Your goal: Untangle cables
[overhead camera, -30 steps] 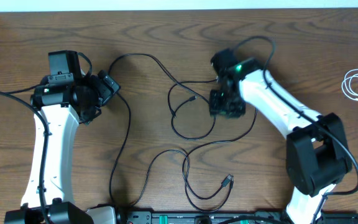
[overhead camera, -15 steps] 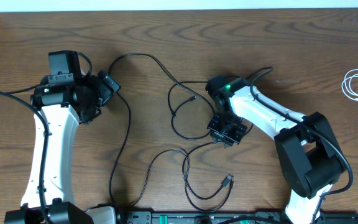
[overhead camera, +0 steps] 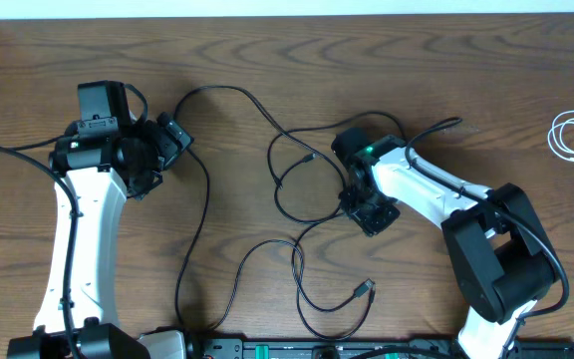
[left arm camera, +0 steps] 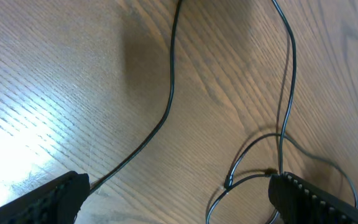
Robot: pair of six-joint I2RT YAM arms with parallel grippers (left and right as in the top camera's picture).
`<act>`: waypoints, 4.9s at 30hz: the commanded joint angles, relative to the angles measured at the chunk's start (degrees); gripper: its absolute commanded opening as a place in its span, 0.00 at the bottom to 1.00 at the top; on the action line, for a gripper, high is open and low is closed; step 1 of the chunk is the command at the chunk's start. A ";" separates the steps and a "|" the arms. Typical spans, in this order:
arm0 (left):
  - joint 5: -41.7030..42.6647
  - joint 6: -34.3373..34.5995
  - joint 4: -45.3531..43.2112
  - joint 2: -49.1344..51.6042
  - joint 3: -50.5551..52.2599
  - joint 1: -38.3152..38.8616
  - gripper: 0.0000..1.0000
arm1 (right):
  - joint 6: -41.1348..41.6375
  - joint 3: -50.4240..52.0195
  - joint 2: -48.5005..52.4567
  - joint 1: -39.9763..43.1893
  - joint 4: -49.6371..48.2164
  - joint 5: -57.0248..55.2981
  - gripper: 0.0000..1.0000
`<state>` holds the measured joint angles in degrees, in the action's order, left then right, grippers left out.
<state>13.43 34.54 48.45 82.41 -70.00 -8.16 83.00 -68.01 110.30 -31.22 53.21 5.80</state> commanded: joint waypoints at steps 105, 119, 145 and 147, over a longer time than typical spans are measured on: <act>0.07 0.24 0.20 0.22 -0.31 -0.17 0.98 | -52.19 -3.50 -24.17 9.79 -5.16 -15.61 0.01; 0.07 0.24 0.20 0.22 -0.31 -0.17 0.98 | -56.63 -6.32 -45.22 9.81 -31.19 -15.80 0.01; 0.07 0.26 0.20 0.22 -0.31 -0.17 0.98 | -108.32 -6.29 -34.60 10.10 -39.26 -23.26 0.01; 0.07 0.26 0.20 0.22 -0.31 -0.17 0.98 | -108.32 -6.29 -32.72 10.25 -40.13 -25.64 0.01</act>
<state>13.43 34.54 48.45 82.41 -70.00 -8.14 -18.33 -73.56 75.85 -21.34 13.80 -16.88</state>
